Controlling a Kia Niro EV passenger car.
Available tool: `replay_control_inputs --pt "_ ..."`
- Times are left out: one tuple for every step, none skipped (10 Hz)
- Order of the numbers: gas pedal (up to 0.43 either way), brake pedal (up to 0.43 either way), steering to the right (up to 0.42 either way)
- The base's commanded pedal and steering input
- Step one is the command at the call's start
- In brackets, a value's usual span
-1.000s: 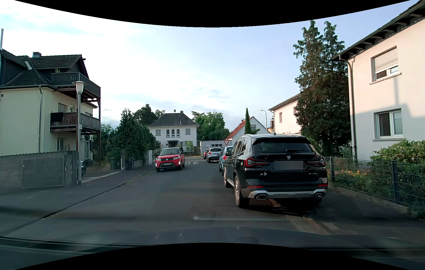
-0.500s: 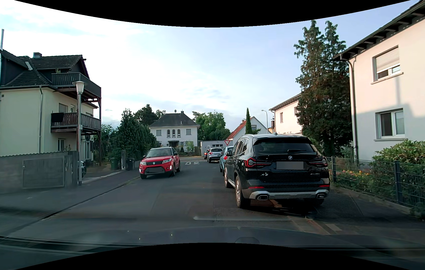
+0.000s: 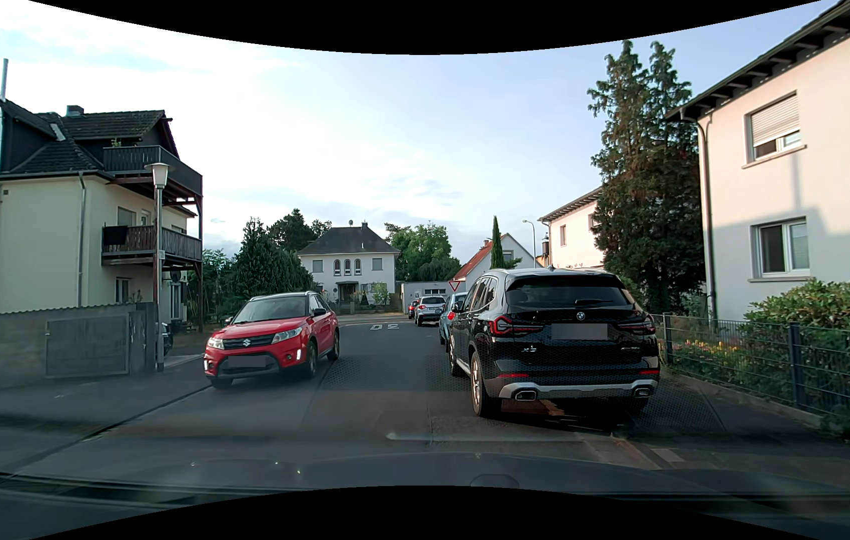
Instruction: Follow the waypoints while adhering to traffic rules and regulations
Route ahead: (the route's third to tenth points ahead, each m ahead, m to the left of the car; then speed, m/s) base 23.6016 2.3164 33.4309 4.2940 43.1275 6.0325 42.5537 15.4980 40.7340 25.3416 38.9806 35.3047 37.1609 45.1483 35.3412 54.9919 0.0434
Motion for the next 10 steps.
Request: replay_control_inputs --pt "0.0 0.0 -0.432" --pt "0.0 0.0 -0.442" --pt "0.0 0.0 -0.454" --pt "0.0 0.0 -0.471" --pt "0.0 0.0 -0.501" --pt "0.0 0.0 -0.535" --pt "0.02 0.0 -0.581" --pt "0.039 0.0 -0.636" --pt "0.059 0.0 -0.687" --pt "0.067 0.0 -0.712"
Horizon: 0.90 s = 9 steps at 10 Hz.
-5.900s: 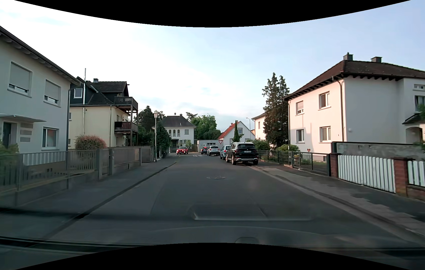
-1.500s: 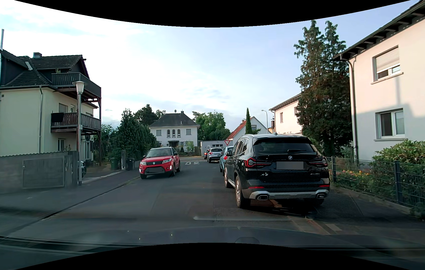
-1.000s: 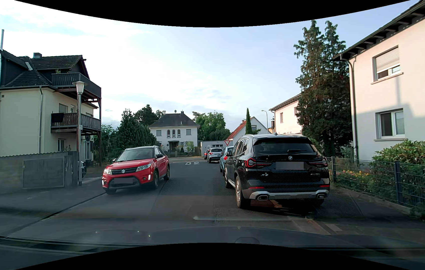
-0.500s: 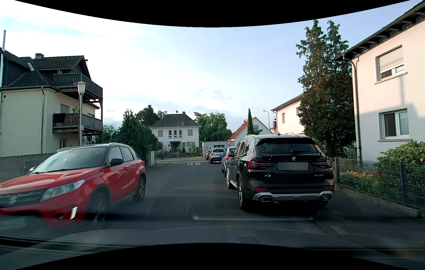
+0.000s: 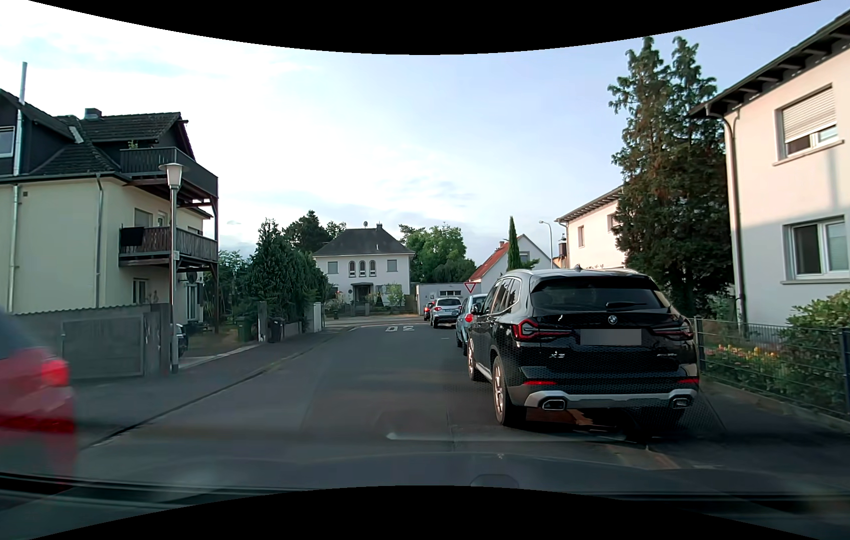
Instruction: Follow the waypoints while adhering to traffic rules and regulations
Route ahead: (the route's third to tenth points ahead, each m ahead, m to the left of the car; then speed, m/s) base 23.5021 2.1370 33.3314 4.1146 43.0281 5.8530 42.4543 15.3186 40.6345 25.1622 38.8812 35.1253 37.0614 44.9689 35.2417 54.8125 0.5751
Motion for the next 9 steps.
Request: replay_control_inputs --pt "0.079 0.0 -0.73" --pt "0.079 0.0 -0.738" --pt "0.087 0.0 -0.74" --pt "0.098 0.0 -0.737" --pt "0.118 0.0 -0.726" --pt "0.118 0.0 -0.707" --pt "0.118 0.0 -0.682" --pt "0.118 0.0 -0.65" --pt "0.118 0.0 -0.616"
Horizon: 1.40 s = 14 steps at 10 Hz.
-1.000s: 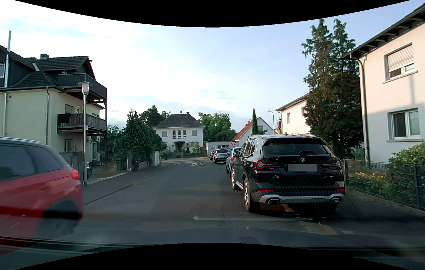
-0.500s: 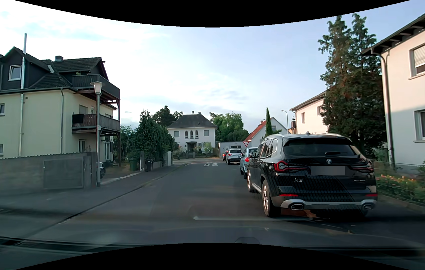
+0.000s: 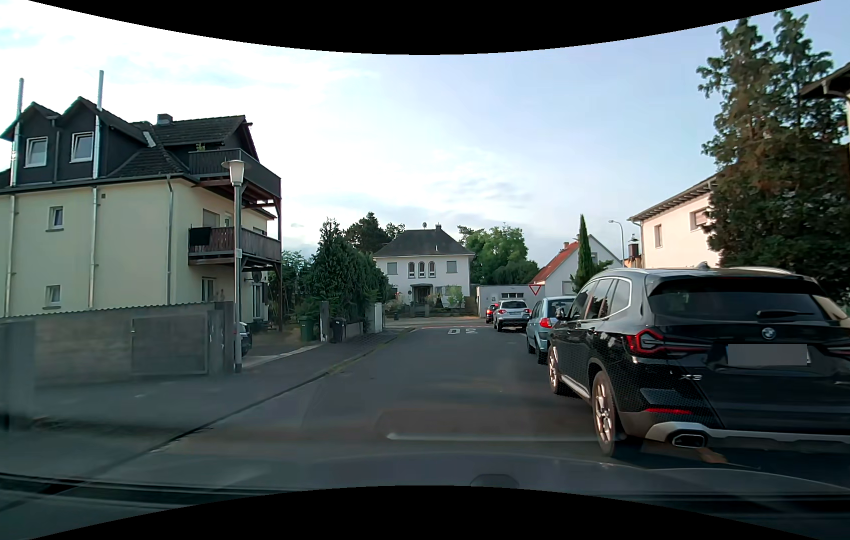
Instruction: Follow the waypoints while adhering to traffic rules and regulations
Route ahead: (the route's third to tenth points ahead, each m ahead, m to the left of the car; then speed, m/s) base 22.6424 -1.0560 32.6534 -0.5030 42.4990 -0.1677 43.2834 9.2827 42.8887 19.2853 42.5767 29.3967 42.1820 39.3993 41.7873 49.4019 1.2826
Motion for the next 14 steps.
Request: replay_control_inputs --pt "0.13 0.0 -0.58" --pt "0.13 0.0 -0.536" --pt "0.13 0.0 -0.489" --pt "0.13 0.0 -0.433" --pt "0.13 0.0 -0.378" --pt "0.138 0.0 -0.325" --pt "0.15 0.0 -0.271" --pt "0.157 0.0 -0.206" --pt "0.157 0.0 -0.141" --pt "0.157 0.0 -0.09" --pt "0.169 0.0 -0.034" --pt "0.169 0.0 0.02" --pt "0.177 0.0 0.05" --pt "0.177 0.0 0.067"
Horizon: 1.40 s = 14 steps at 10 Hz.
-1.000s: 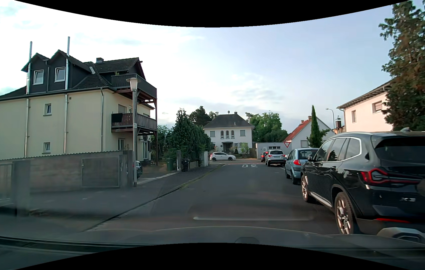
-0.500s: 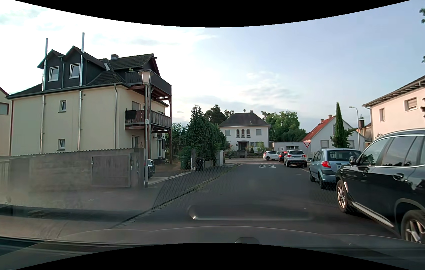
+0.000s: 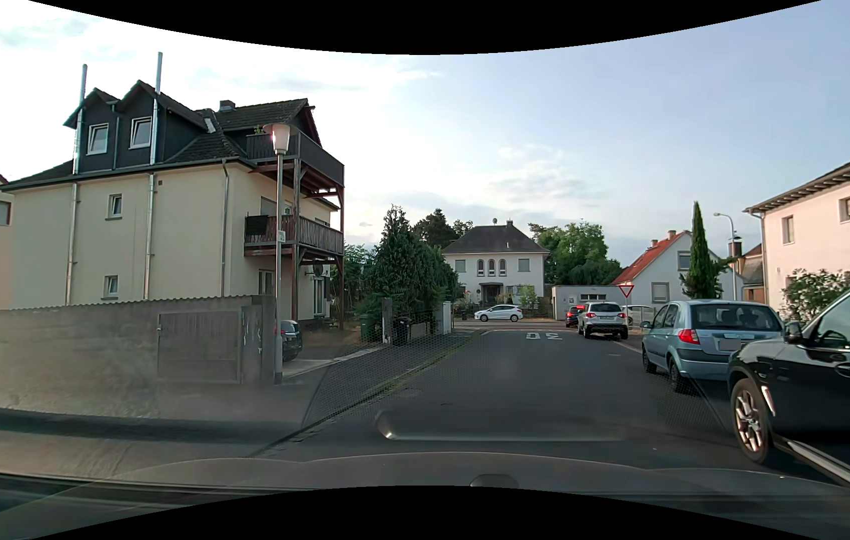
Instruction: Follow the waypoints while adhering to traffic rules and regulations
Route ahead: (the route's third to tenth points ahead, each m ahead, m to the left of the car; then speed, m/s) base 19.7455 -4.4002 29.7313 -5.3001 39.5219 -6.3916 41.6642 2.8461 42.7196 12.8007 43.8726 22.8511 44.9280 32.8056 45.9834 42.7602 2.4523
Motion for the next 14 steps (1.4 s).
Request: replay_control_inputs --pt "0.177 0.0 0.081" --pt "0.177 0.0 0.1" --pt "0.177 0.0 0.118" --pt "0.177 0.0 0.139" --pt "0.177 0.0 0.164" --pt "0.177 0.0 0.175" --pt "0.177 0.0 0.173" --pt "0.177 0.0 0.166" --pt "0.177 0.0 0.159" --pt "0.177 0.0 0.157" --pt "0.177 0.0 0.157" --pt "0.177 0.0 0.156" --pt "0.177 0.0 0.151" --pt "0.157 0.0 0.143"
